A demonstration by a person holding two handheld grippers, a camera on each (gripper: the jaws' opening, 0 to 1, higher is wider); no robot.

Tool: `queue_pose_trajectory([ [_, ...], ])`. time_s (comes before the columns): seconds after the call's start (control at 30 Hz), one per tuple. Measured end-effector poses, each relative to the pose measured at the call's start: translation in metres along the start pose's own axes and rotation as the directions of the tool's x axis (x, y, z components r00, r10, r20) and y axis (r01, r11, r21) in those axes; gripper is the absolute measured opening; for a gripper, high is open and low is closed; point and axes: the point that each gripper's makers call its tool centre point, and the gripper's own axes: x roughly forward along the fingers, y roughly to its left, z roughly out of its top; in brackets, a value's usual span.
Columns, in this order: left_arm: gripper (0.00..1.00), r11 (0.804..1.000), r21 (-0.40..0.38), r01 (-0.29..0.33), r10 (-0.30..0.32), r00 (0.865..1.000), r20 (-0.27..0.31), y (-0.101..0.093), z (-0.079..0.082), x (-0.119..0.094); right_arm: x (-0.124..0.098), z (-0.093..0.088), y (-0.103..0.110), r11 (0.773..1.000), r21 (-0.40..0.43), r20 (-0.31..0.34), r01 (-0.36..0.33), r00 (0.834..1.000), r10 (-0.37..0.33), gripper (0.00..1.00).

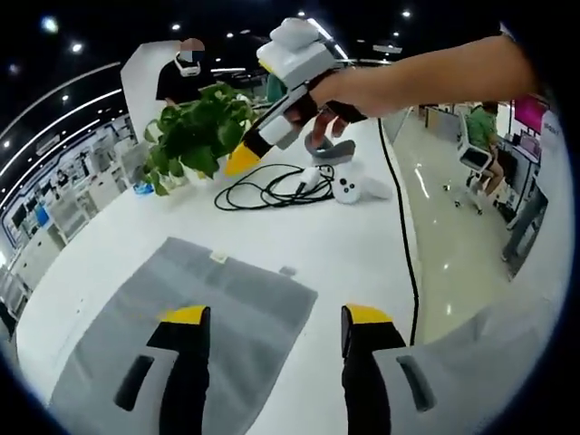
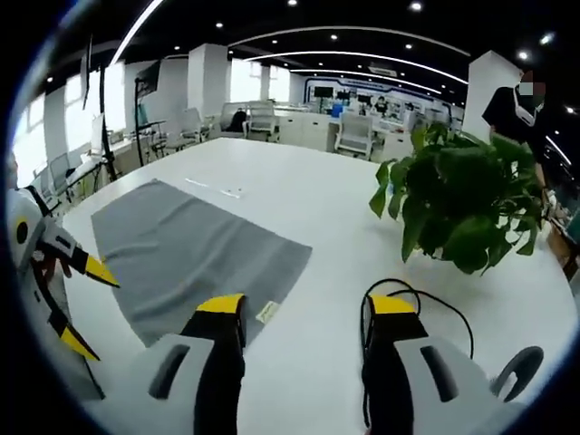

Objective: Fold the towel on the table until its edges align and the towel forms a compact rectangular stack.

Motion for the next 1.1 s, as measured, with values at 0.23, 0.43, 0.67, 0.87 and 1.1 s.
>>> queue_pose_trajectory([
  [0.23, 0.55, 1.0, 0.013, 0.025, -0.024, 1.0, -0.017, -0.013, -0.006, 0.021, 0.029, -0.005, 0.004, 1.0, -0.003, -0.021, -0.031, 0.999, 0.031, 0.45],
  [0.43, 0.54, 0.999, 0.004, 0.041, -0.041, 0.999, -0.006, -0.017, -0.006, 0.033, 0.046, -0.012, 0.004, 0.998, 0.003, -0.04, -0.056, 0.998, 0.056, 0.45],
  [0.67, 0.5, 0.998, 0.004, 0.066, -0.066, 0.997, -0.025, -0.025, -0.012, 0.048, 0.061, -0.012, -0.002, 0.998, 0.013, -0.013, -0.062, 0.998, 0.062, 0.46],
  [0.87, 0.47, 0.997, -0.01, 0.082, -0.082, 0.996, -0.023, -0.026, -0.012, 0.064, 0.074, -0.013, -0.013, 0.998, 0.038, -0.016, -0.052, 0.999, 0.052, 0.46],
  [1.1, 0.44, 0.995, -0.028, 0.094, -0.095, 0.995, -0.04, -0.034, -0.019, 0.079, 0.1, -0.017, -0.021, 0.995, 0.08, -0.027, -0.061, 0.998, 0.063, 0.46],
])
